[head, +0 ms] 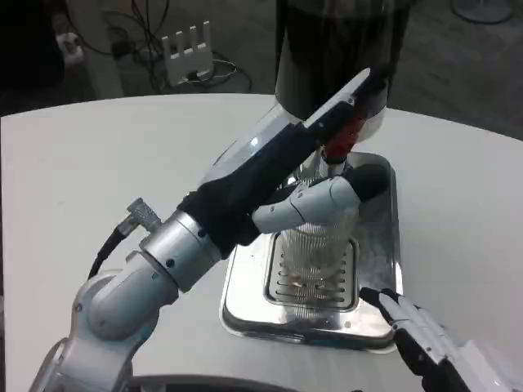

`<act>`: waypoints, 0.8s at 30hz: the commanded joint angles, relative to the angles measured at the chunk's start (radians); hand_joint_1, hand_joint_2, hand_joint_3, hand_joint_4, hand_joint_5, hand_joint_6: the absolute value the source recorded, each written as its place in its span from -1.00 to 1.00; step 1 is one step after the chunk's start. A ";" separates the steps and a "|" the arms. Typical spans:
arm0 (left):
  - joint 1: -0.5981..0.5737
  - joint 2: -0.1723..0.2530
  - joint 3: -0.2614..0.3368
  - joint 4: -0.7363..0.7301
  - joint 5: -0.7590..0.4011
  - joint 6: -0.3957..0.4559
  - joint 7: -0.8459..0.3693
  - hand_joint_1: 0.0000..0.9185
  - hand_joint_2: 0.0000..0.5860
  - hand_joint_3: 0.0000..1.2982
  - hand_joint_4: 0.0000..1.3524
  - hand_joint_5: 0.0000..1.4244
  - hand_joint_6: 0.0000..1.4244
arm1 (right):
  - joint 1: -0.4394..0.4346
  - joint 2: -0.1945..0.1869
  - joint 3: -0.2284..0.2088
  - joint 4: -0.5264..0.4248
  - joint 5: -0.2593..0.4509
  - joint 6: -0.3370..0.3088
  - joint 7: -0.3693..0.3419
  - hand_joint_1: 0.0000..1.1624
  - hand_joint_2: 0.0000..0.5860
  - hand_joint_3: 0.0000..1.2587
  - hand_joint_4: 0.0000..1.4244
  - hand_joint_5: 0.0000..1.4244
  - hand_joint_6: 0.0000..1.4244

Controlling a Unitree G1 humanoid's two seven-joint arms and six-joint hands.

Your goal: Grasp the cup under the faucet to collect the drink, then remove the cup.

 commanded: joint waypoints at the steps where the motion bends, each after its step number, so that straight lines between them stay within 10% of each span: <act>1: -0.009 0.018 -0.023 -0.013 0.024 0.022 -0.038 -1.00 -0.90 -1.00 -1.00 -1.00 -1.00 | 0.002 0.003 0.000 0.005 -0.005 -0.001 -0.010 0.02 0.65 -0.90 -1.00 -1.00 -1.00; 24: -0.012 0.100 -0.041 -0.035 0.246 -0.107 0.018 -1.00 -0.80 -0.98 -1.00 -0.95 -1.00 | -0.028 0.005 0.005 0.021 -0.004 0.012 -0.001 0.02 0.65 -0.90 -1.00 -1.00 -1.00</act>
